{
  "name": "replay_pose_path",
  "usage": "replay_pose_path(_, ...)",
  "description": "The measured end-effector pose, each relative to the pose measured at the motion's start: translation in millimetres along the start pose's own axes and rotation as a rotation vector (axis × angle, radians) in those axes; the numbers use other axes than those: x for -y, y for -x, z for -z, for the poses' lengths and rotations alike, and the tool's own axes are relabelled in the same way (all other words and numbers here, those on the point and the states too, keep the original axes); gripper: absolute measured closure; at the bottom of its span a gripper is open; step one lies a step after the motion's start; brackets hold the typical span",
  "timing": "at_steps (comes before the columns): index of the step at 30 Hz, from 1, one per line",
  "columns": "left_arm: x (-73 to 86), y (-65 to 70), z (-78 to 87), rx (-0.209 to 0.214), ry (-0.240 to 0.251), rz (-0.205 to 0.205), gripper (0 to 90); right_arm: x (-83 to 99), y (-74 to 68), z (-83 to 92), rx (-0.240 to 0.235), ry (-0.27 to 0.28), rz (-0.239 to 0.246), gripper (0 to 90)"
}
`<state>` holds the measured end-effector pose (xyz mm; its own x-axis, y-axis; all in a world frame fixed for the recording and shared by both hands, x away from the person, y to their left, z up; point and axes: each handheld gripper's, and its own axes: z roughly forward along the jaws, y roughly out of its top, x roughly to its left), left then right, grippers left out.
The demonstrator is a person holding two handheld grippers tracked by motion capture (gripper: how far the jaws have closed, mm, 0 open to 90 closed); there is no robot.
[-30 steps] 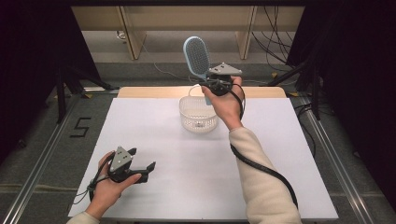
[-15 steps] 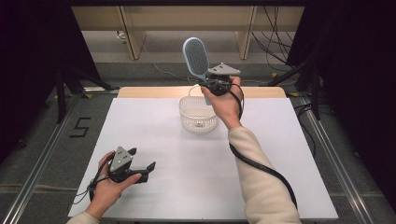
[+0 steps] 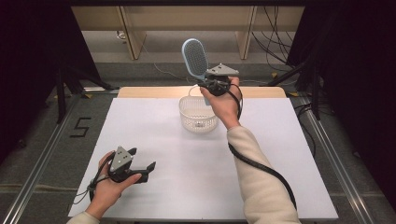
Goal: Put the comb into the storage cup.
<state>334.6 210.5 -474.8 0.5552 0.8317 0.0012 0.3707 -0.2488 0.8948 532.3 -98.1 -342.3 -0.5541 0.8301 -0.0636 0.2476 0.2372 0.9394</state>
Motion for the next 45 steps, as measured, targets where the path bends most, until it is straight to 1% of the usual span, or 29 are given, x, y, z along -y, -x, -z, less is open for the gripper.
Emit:
replay_pose_path(7, 0.0, -0.2, 0.3, 0.001, -0.001, 0.000, 10.7, 2.2, 0.1, -3.4, -0.003, -0.009, 0.008, 70.3)
replay_pose_path(31, 0.0, 0.0, 0.3, 0.003, 0.001, 0.001, 10.6, 11.0, 1.8, -13.6, -0.004, -0.033, 0.009, 70.3)
replay_pose_path(45, -0.1, 0.0, 0.3, 0.002, 0.001, 0.001, 10.7, 17.4, 2.0, -18.7, -0.009, -0.052, 0.018, 70.3)
